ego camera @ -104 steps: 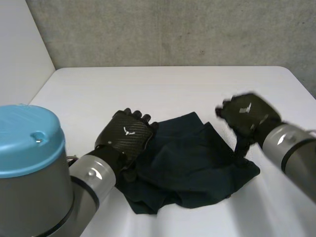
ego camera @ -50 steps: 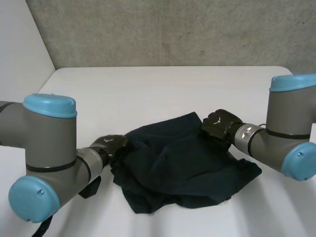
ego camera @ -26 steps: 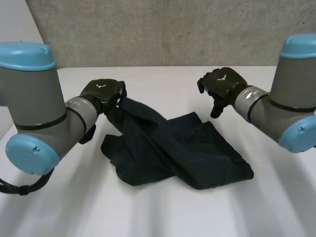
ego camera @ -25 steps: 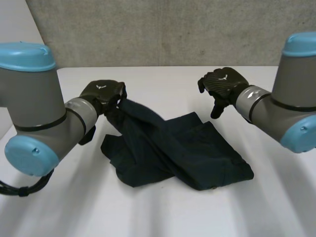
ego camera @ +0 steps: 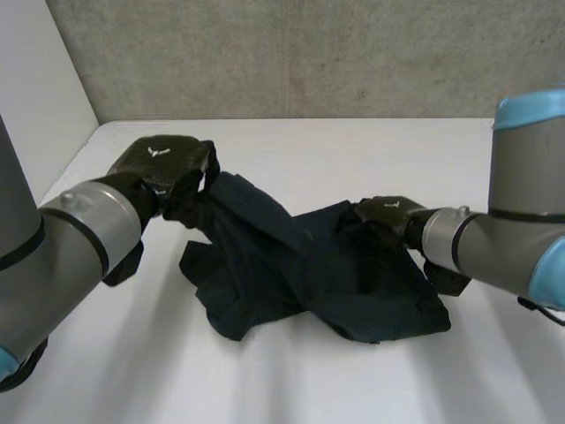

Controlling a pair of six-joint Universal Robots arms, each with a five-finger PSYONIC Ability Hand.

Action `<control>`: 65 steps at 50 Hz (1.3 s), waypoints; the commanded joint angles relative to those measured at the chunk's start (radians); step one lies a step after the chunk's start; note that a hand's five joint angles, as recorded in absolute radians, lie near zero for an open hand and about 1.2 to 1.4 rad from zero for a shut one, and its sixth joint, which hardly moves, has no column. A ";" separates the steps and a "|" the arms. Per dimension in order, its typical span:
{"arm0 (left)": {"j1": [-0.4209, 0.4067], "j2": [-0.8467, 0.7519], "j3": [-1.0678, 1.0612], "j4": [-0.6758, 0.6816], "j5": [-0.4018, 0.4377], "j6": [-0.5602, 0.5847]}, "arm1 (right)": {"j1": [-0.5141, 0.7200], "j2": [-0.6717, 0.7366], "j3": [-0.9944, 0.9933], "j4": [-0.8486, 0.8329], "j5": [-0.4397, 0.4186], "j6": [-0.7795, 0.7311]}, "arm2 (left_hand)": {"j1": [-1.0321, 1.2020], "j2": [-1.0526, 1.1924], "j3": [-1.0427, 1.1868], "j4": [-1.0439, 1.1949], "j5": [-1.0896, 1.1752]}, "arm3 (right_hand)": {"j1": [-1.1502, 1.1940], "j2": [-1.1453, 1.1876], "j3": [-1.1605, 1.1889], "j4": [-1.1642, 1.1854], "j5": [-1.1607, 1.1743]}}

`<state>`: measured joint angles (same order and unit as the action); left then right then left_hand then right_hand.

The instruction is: Fold the shorts.

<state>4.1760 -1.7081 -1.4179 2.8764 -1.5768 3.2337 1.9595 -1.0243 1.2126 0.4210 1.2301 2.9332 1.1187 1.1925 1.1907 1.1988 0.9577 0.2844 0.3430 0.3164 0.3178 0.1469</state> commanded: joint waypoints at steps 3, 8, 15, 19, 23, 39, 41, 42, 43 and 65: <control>0.009 0.002 -0.130 0.009 0.000 -0.002 | 0.002 0.036 0.139 -0.154 0.042 -0.152 | 0.278 0.204 0.206 0.197 0.264 | 0.050 -0.008 0.018 0.017 0.013; 0.010 0.013 -0.136 0.011 0.001 -0.003 | 0.002 0.064 0.163 -0.212 0.089 -0.227 | 0.278 0.204 0.206 0.197 0.264 | 0.220 0.161 0.188 0.186 0.183; 0.010 0.016 -0.119 0.030 0.001 -0.003 | 0.002 0.093 0.147 -0.252 0.106 -0.246 | 0.278 0.204 0.206 0.197 0.264 | 1.112 1.053 1.080 1.078 1.075; 0.012 0.012 -0.105 0.055 0.001 -0.002 | 0.009 0.072 0.105 -0.268 0.105 -0.241 | 0.278 0.204 0.206 0.197 0.264 | 1.112 1.053 1.080 1.078 1.075; 0.015 -0.001 -0.073 0.086 0.000 0.000 | 0.009 0.003 0.039 -0.318 0.105 -0.233 | 0.278 0.204 0.206 0.197 0.264 | 1.112 1.053 1.080 1.078 1.075; 0.101 -0.050 0.316 0.466 -0.069 0.129 | 0.015 -0.193 -0.275 -0.781 0.192 -0.088 | 0.278 0.204 0.206 0.197 0.264 | 1.112 1.053 1.080 1.078 1.075; 0.098 -0.041 0.307 0.517 -0.063 0.129 | 0.018 -0.209 -0.268 -0.766 0.193 -0.083 | 0.278 0.204 0.206 0.197 0.264 | 1.112 1.053 1.080 1.078 1.075; 0.098 -0.039 0.300 0.526 -0.063 0.129 | 0.018 -0.214 -0.260 -0.754 0.193 -0.082 | 0.278 0.204 0.206 0.197 0.264 | 1.112 1.053 1.080 1.078 1.075; 0.101 -0.039 0.272 0.534 -0.063 0.127 | 0.019 -0.218 -0.239 -0.720 0.192 -0.077 | 0.278 0.204 0.206 0.197 0.264 | 1.112 1.053 1.080 1.078 1.075; 0.095 -0.364 -0.124 0.466 -0.065 0.092 | 0.098 -0.099 0.321 -0.611 0.184 -0.123 | -0.382 -0.456 -0.454 -0.462 -0.396 | 1.112 1.053 1.080 1.078 1.075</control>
<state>4.2819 -2.0386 -1.4865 3.4002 -1.6402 3.3235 2.0353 -1.1789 1.4509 -0.1874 1.4135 2.8423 0.7777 0.7871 0.7903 0.7844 0.6095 0.9825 1.1805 1.1922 1.1915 0.9745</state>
